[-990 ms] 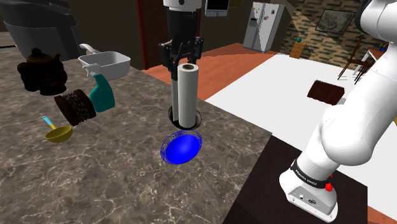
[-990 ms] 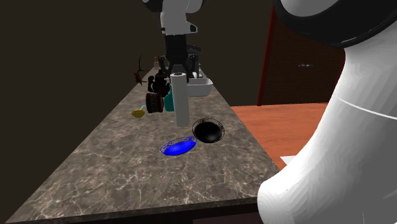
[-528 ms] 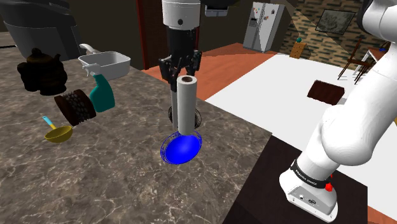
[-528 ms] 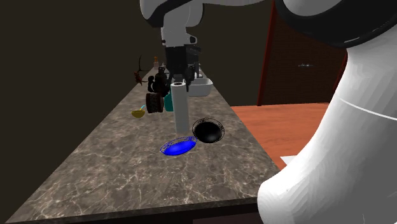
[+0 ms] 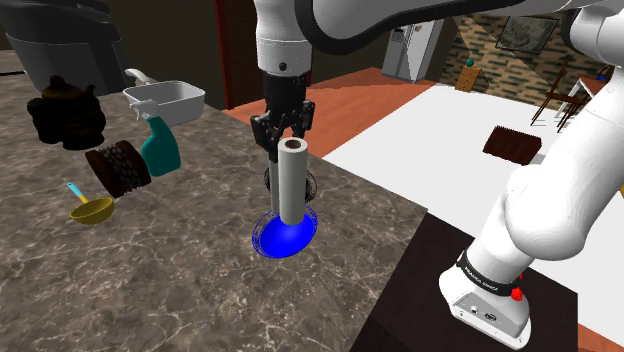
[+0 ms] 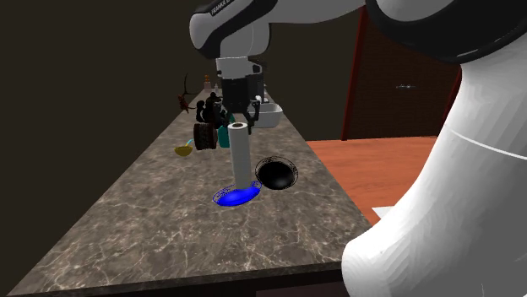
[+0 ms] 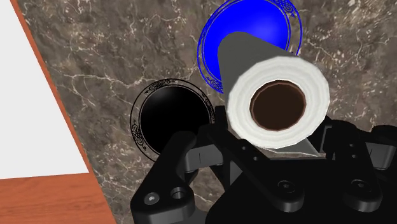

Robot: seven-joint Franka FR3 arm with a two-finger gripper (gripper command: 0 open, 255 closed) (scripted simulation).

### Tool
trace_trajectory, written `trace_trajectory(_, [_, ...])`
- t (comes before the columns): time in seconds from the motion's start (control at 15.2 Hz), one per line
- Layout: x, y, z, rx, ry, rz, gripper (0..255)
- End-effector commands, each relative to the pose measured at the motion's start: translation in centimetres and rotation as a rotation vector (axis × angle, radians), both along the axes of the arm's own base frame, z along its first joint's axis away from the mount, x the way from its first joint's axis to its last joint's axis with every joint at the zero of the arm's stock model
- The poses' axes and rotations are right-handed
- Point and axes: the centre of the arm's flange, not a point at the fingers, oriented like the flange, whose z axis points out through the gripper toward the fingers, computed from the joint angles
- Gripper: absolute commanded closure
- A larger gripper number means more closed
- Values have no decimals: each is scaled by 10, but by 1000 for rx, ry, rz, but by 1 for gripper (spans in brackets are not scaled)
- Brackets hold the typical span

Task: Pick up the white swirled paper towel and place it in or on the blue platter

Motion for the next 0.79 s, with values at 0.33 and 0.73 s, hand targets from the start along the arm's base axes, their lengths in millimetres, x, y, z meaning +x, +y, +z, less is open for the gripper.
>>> trace_trajectory(0.33, [-1,0,-23,0,0,0,255])
trace_trajectory(0.73, [-1,0,-23,0,0,0,0])
